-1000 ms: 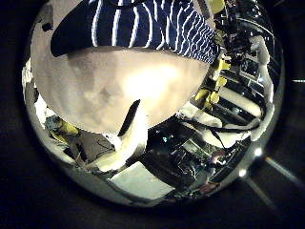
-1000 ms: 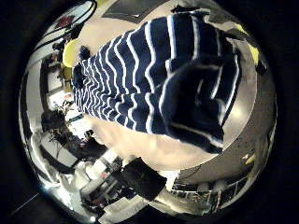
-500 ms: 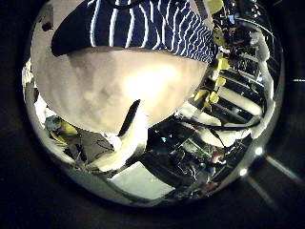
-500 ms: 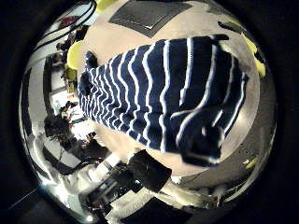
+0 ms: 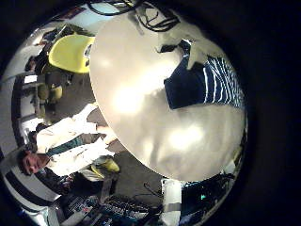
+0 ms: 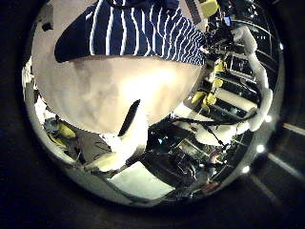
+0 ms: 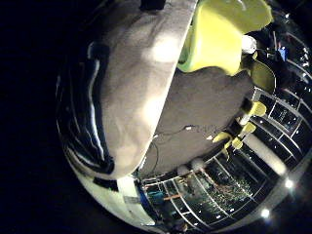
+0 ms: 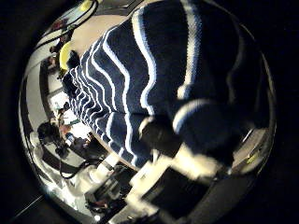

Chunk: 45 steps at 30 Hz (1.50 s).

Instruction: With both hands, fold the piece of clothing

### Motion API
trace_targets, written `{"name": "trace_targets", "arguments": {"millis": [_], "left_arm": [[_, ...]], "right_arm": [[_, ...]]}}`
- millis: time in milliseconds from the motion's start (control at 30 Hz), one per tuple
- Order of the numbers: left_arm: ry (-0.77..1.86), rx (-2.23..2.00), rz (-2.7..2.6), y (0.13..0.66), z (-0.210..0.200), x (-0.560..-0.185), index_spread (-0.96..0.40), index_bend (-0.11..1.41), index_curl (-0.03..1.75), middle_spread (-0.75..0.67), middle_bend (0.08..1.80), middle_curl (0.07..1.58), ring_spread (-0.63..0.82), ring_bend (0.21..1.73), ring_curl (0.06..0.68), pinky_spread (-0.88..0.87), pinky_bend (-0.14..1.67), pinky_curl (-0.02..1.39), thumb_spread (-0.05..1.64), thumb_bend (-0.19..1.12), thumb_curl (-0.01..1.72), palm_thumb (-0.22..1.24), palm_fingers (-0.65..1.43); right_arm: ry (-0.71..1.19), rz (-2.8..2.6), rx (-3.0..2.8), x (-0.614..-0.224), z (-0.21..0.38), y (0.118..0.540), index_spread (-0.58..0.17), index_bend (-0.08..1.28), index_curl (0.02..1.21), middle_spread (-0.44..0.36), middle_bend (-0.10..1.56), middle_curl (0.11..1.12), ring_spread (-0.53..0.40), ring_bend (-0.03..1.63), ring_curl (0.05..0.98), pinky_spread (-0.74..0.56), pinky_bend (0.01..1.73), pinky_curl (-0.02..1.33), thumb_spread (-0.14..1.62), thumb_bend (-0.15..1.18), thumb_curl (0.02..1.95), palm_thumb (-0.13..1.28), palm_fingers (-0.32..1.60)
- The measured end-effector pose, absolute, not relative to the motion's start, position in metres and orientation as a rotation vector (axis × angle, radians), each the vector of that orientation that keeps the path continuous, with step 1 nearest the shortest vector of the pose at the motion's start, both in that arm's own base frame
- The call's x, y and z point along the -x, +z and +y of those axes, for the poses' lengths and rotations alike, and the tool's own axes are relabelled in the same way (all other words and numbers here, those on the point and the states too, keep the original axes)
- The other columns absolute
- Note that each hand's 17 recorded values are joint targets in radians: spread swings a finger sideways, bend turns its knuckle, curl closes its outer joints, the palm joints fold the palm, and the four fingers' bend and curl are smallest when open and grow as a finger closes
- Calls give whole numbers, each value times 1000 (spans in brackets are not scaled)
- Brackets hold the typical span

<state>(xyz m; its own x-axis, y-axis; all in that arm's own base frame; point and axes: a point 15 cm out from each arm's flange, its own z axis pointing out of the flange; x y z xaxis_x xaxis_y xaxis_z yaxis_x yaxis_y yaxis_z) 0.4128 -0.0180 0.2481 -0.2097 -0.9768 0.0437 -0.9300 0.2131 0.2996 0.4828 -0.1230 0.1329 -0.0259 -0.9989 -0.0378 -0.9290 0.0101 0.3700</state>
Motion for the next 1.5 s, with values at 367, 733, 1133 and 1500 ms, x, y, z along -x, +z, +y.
{"name": "trace_targets", "arguments": {"millis": [367, 733, 1133, 1500], "left_arm": [[-325, -1844, -2229, 240, 0, -403, 44, 155, 293, 186, 211, 390, 187, 787, 225, 275, 513, 336, 1184, -18, 284, 346, 121], [-329, -1844, -2214, 216, 6, -406, 48, 155, 293, 186, 212, 389, 187, 788, 224, 275, 514, 335, 1184, -18, 284, 346, 121], [-296, -1935, -2135, 225, 58, -387, 48, 155, 293, 186, 212, 389, 187, 791, 223, 275, 514, 334, 1184, -18, 284, 346, 121], [-275, -1978, -2103, 235, 82, -349, 48, 155, 295, 185, 215, 390, 179, 789, 224, 268, 512, 332, 1192, -18, 284, 348, 124]], "right_arm": [[-404, -2119, -2003, -482, -144, 158, -407, 764, 729, -234, 1039, 707, -239, 1287, 529, -200, 1216, 655, 1116, 85, 434, 855, 1155], [-288, -2198, -2134, -500, -119, 273, -378, 982, 902, -224, 1224, 847, -243, 1415, 655, -177, 1343, 833, 1135, 92, 544, 1002, 1025], [-321, -1867, -2558, -501, 111, 335, -350, 1029, 953, -206, 1272, 897, -237, 1435, 720, -158, 1340, 947, 1150, 66, 645, 1053, 1002], [-188, -1795, -2736, -534, 256, 279, -338, 1016, 964, -197, 1268, 906, -231, 1425, 746, -170, 1306, 1001, 1170, 33, 701, 1062, 1018]]}}
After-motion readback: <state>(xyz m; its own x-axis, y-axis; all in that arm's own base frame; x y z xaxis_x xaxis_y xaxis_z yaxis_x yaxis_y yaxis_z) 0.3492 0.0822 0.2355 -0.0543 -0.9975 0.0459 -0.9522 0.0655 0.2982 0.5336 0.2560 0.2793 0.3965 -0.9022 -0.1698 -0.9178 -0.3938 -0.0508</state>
